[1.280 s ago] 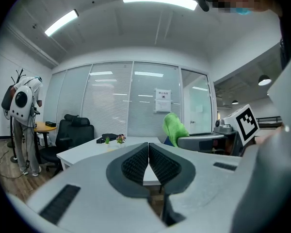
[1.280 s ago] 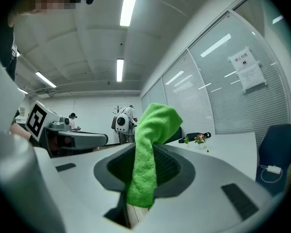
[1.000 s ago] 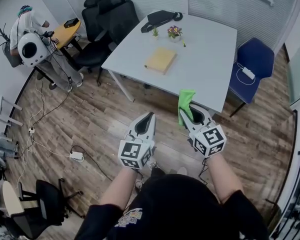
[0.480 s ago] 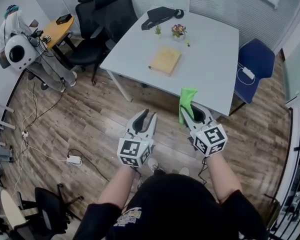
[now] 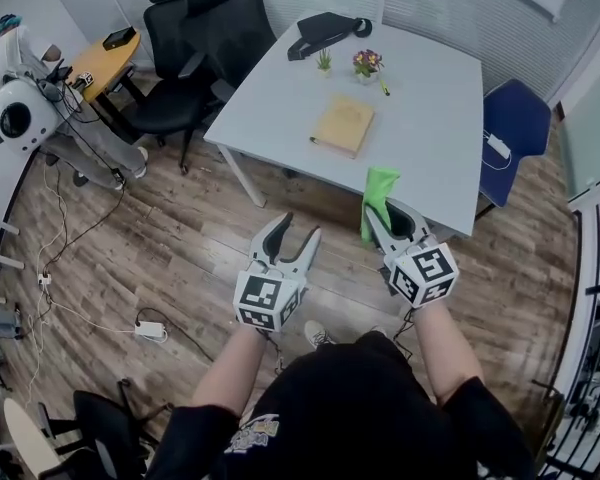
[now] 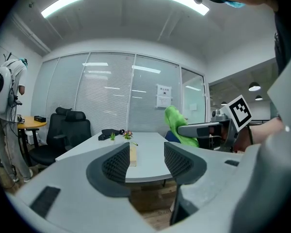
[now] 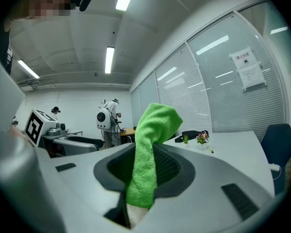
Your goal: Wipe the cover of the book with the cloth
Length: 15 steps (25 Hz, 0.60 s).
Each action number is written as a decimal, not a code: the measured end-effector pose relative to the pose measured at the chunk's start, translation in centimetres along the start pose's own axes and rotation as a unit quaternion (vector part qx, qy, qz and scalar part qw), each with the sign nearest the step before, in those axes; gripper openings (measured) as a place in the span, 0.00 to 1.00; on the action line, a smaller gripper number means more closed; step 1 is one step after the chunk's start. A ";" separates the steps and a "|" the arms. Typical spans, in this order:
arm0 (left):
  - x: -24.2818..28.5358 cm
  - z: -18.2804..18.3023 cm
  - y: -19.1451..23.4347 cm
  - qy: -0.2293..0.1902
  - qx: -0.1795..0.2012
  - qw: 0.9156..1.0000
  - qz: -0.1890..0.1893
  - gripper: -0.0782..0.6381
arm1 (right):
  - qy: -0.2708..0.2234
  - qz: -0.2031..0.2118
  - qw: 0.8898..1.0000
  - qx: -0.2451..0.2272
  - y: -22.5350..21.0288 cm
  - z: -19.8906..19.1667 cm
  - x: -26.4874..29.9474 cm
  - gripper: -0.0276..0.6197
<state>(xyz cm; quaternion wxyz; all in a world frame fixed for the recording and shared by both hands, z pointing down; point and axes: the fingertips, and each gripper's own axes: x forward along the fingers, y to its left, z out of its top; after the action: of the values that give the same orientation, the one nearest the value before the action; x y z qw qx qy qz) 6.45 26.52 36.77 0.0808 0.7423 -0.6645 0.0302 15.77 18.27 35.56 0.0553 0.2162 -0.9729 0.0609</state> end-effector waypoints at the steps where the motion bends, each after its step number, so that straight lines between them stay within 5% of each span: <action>1: -0.1 -0.1 0.4 0.000 -0.002 1.000 0.001 0.40 | 0.001 0.001 1.000 -0.001 0.2 0.0 0.4 0.19; 15: 1.2 -1.2 4.6 0.014 -0.015 1.000 0.016 0.40 | 0.013 0.020 1.000 0.006 -0.7 -0.5 5.9 0.19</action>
<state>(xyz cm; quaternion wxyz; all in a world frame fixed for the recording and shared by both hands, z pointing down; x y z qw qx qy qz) 2.13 25.04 38.54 0.1010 0.7300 -0.6752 0.0316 10.81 15.25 36.91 0.0660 0.1961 -0.9758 0.0706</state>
